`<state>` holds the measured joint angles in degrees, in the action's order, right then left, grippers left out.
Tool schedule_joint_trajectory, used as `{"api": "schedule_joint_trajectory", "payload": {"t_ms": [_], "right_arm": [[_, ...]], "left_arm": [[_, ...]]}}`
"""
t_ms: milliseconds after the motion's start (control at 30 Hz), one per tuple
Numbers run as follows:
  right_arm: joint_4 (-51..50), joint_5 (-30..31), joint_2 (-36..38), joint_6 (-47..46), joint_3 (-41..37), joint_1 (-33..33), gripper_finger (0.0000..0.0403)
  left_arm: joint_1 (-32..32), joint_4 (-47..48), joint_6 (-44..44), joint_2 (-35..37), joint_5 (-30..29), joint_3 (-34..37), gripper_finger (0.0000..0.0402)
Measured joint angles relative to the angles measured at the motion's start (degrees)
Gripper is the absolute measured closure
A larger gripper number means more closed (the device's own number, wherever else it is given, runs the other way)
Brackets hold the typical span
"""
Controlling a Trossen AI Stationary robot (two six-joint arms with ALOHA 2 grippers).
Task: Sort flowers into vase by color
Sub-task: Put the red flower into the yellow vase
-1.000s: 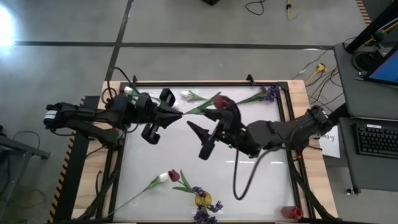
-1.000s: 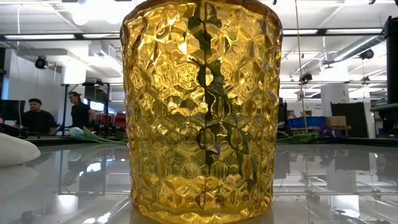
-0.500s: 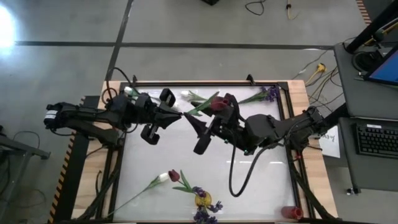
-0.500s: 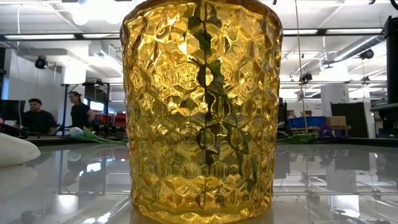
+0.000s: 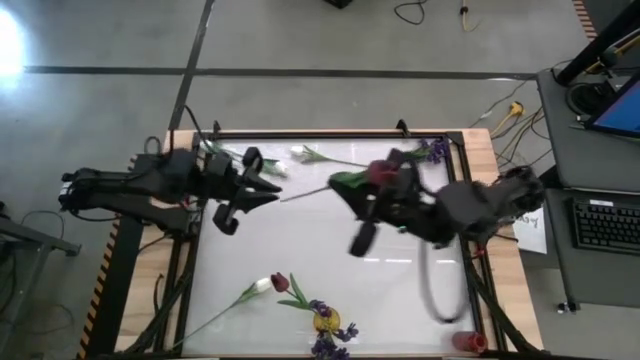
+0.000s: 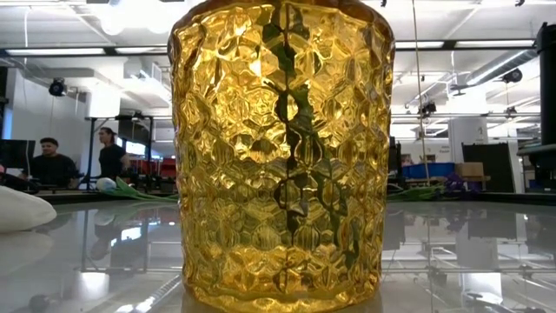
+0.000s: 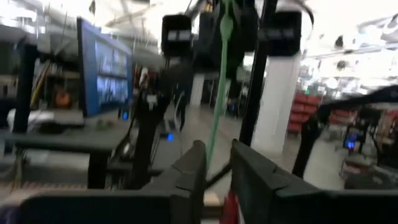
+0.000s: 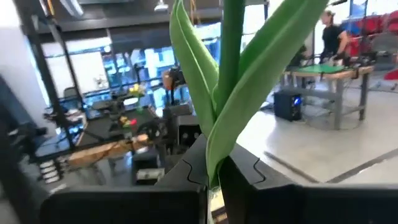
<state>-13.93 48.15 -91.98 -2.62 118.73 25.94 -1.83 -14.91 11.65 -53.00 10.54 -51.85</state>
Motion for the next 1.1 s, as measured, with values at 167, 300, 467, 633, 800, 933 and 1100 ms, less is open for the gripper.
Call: {"api": "schedule_joint_trajectory", "payload": {"t_ms": [167,300,467,633,800,933,1100], "right_arm": [[-16.3,-0.6,0.9,-7.4,2.0,5.0,0.0389],[-32.8,-1.0,1.6,-19.5,3.7,11.0,0.039],[-48.4,-1.6,1.2,-39.8,1.8,16.6,0.039],[-45.6,-2.0,-0.3,-44.5,-4.1,18.8,0.039],[-34.8,-1.9,-0.6,-44.0,-10.4,18.2,0.039],[-23.5,-4.5,-1.2,-41.6,-15.5,16.0,0.039],[-16.8,-5.8,-1.3,-40.0,-19.3,16.0,0.039]], "left_arm": [[-1.4,16.7,1.0,8.2,-0.2,0.0,0.0297],[-6.0,23.4,3.1,12.1,-2.0,0.9,0.0295],[-15.4,22.4,5.5,13.5,-9.6,5.1,0.0309],[-23.4,18.0,8.6,11.1,-22.1,9.7,0.0325],[-28.3,15.6,16.2,5.7,-28.1,10.7,0.0341],[-32.1,16.1,20.1,-0.2,-33.6,9.4,0.0354],[-35.1,16.5,26.1,-6.5,-38.2,7.0,0.0361]]}}
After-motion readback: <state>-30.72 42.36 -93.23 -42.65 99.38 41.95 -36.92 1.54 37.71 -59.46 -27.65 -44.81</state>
